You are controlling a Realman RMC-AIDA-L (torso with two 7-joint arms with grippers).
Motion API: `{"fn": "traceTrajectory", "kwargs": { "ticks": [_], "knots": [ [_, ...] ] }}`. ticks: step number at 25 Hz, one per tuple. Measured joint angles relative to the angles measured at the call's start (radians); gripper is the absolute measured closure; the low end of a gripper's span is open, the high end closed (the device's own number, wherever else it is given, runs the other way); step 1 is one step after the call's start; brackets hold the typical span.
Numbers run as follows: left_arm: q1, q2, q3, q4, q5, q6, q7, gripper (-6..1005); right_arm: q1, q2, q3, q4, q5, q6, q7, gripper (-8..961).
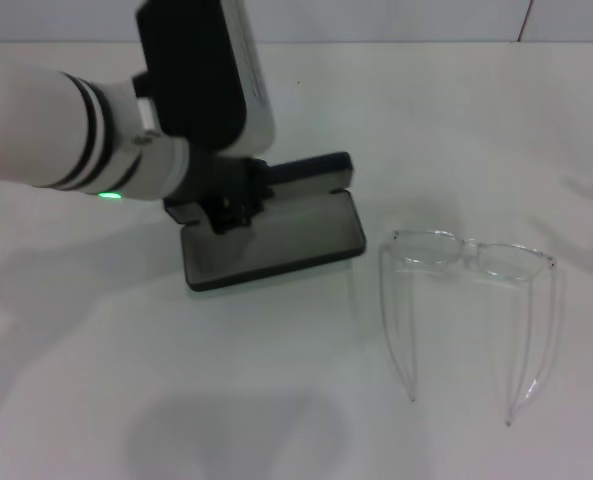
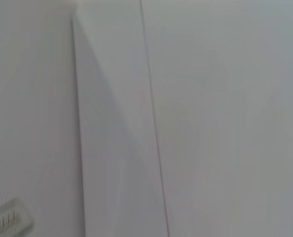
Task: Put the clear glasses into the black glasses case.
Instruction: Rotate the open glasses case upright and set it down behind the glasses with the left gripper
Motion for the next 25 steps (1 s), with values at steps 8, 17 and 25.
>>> {"fn": "traceTrajectory", "kwargs": {
  "ticks": [8, 17, 25],
  "knots": [
    [-0.001, 0.0, 0.044, -0.058, -0.037, -0.043, 0.124, 793, -0.078, -0.012, 0.082, 0.023, 0.118, -0.149, 0.003, 171],
    [-0.005, -0.001, 0.118, -0.104, -0.045, -0.112, 0.132, 784, -0.091, -0.015, 0.083, 0.024, 0.12, -0.171, 0.008, 171],
    [-0.009, -0.005, 0.186, -0.123, -0.067, -0.216, 0.103, 756, -0.092, -0.014, 0.084, 0.025, 0.116, -0.171, 0.005, 170]
  ]
}}
